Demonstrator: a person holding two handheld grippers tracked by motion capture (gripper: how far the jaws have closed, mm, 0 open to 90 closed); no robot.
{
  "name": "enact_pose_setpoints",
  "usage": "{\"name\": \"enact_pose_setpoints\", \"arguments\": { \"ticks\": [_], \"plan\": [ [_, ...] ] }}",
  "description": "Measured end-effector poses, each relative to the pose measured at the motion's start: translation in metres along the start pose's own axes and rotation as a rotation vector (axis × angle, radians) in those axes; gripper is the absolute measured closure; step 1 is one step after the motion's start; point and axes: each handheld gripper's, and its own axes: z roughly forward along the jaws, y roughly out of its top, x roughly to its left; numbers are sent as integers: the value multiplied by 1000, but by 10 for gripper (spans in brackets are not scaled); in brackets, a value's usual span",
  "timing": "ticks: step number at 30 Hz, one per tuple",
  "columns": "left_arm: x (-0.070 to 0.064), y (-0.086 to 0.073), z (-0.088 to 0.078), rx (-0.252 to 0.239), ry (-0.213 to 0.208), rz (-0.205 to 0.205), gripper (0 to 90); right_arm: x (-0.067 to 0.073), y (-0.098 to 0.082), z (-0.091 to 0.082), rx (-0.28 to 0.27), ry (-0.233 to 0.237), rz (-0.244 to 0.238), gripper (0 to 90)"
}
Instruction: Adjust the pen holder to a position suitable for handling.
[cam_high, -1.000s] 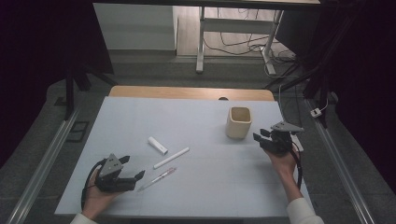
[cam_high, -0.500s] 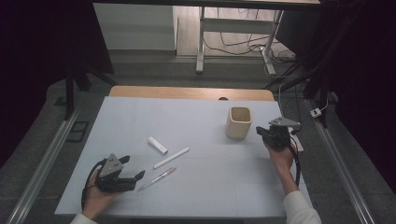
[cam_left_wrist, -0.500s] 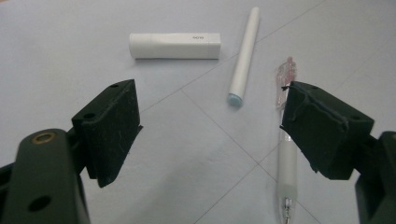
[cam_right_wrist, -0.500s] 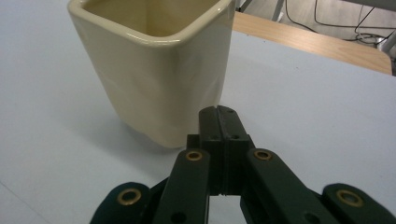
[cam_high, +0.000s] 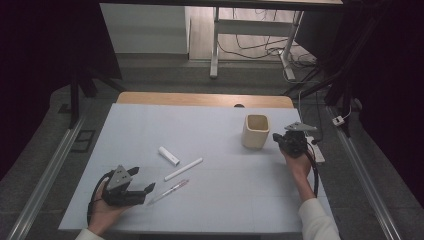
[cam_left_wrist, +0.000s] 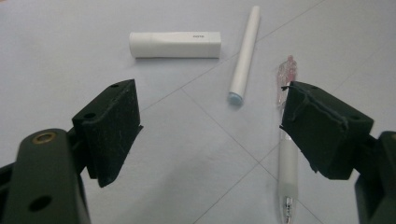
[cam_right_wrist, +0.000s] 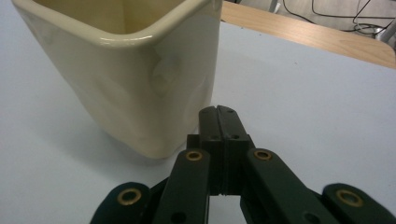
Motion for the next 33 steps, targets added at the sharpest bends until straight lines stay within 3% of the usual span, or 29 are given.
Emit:
{"name": "enact_pose_setpoints", "arguments": {
  "ticks": [13, 33],
  "plan": [
    [0, -1, 0, 4, -2, -2, 188, -4, -2, 17, 42, 4, 3, 891],
    [0, -2, 1, 8, 2, -6, 188, 1, 2, 31, 36, 32, -17, 891]
  ]
}}
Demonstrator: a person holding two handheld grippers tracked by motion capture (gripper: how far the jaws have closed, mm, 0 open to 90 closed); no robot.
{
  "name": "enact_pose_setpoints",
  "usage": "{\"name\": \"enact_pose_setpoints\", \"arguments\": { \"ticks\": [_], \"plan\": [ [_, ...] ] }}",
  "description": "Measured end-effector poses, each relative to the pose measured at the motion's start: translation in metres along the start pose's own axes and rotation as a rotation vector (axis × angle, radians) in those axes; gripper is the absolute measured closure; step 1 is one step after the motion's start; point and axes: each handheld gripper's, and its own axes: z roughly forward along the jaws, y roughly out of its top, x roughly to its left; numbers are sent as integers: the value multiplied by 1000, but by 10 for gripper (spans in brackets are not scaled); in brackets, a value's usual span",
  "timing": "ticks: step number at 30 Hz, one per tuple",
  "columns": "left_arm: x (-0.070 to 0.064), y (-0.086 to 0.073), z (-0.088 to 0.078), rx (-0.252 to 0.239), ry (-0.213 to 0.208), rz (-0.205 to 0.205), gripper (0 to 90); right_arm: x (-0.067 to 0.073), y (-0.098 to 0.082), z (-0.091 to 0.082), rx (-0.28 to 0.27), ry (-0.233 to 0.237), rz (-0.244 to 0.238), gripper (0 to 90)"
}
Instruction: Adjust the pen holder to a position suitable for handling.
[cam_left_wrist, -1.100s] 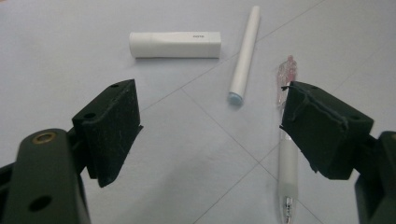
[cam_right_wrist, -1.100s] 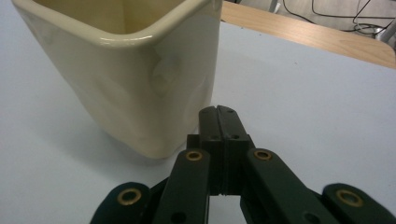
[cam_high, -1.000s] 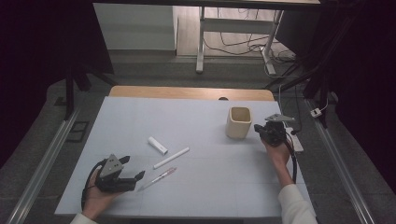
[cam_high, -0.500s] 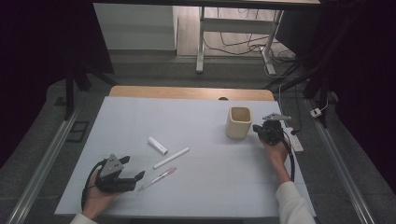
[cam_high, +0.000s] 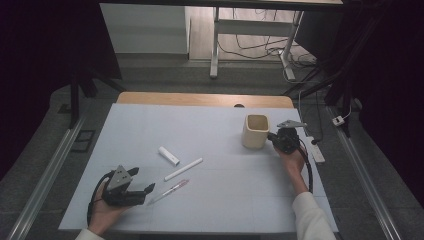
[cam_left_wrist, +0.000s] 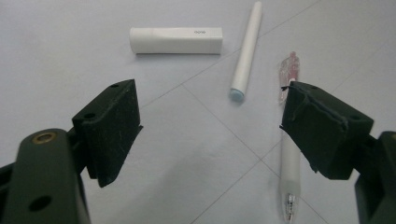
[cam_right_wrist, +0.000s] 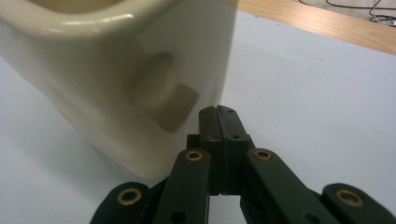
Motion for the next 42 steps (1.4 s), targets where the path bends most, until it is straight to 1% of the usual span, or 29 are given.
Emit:
{"name": "enact_pose_setpoints", "arguments": {
  "ticks": [2, 6, 14, 18, 35, 42],
  "plan": [
    [0, 0, 0, 0, 0, 0, 188, 2, 1, 1, 9, -15, -13, 891],
    [0, 0, 0, 1, 0, 2, 188, 1, 0, 2, 5, -9, -4, 891],
    [0, 0, 1, 3, -1, 4, 188, 1, 1, 2, 7, -16, -11, 891],
    [0, 0, 1, 4, 1, 3, 188, 2, 2, 2, 11, -21, -28, 891],
    [-1, 0, 2, 8, 1, 5, 188, 2, 2, 5, 4, -22, -16, 892],
    [0, 0, 2, 8, 2, 4, 188, 10, 6, 9, 7, -8, -48, 892]
  ]
}}
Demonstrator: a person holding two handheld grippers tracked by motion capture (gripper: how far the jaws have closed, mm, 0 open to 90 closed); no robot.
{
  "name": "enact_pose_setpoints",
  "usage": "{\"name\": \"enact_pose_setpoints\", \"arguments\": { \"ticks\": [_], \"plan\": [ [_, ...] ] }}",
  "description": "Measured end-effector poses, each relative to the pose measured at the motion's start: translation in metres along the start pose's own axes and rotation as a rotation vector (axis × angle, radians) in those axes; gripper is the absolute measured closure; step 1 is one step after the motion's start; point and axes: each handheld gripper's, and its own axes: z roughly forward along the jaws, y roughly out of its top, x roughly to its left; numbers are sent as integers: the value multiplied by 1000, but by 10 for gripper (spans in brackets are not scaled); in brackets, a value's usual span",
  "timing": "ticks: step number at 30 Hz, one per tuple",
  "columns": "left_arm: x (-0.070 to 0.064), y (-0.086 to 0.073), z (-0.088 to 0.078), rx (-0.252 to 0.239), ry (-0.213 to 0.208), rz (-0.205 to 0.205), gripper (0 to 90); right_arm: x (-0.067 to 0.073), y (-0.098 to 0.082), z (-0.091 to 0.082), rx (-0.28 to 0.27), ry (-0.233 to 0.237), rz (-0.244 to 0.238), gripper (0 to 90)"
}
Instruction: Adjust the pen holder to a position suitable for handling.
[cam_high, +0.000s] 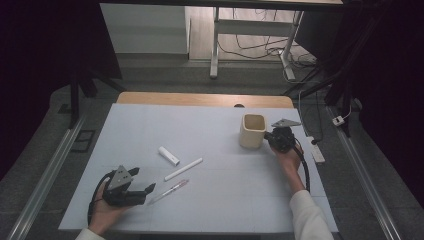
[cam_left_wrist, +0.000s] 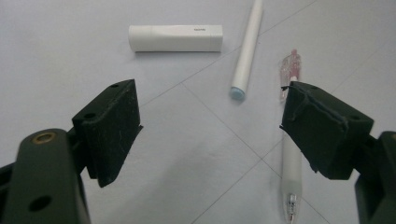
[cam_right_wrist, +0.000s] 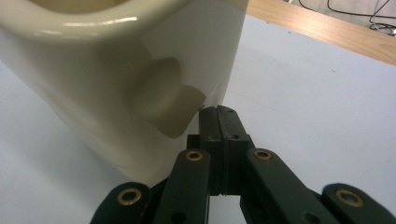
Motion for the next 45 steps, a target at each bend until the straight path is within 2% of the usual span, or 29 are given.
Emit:
{"name": "enact_pose_setpoints", "arguments": {
  "ticks": [19, 30, 45],
  "plan": [
    [0, 0, 0, 0, 0, -1, 188, 6, 4, 4, 2, 4, -5, 892],
    [0, 0, -1, -2, 3, 0, 188, 26, 13, 14, 5, 38, -44, 892],
    [0, -1, -1, -2, -3, -2, 188, 36, 18, 19, 9, 44, -40, 892]
  ]
}}
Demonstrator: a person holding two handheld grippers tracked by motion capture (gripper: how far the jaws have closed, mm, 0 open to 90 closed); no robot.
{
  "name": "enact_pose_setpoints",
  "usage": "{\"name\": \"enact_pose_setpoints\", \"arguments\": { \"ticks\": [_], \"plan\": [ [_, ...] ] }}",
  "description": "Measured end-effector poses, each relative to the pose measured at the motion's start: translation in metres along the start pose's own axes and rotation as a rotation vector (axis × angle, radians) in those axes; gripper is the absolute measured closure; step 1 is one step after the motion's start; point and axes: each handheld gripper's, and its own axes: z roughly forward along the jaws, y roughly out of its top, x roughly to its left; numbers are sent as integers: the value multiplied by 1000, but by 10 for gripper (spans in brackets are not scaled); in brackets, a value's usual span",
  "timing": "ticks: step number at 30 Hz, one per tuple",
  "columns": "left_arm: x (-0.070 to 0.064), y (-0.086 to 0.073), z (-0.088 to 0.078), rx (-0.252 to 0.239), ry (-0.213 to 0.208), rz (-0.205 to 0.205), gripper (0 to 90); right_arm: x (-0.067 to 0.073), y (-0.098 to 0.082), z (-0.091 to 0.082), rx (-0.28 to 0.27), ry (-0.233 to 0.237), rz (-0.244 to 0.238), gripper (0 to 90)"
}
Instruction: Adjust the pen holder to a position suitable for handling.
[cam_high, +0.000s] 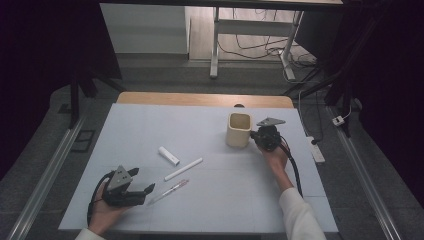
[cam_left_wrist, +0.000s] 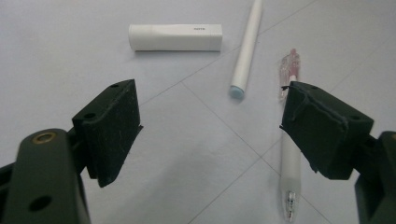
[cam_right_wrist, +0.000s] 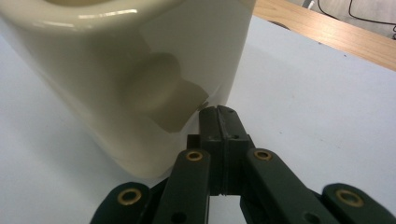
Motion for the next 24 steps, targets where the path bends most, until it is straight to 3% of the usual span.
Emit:
{"name": "enact_pose_setpoints", "arguments": {
  "ticks": [24],
  "plan": [
    [0, 1, 1, -1, -7, 0, 188, 19, 13, 10, 32, -1, -9, 891]
  ]
}}
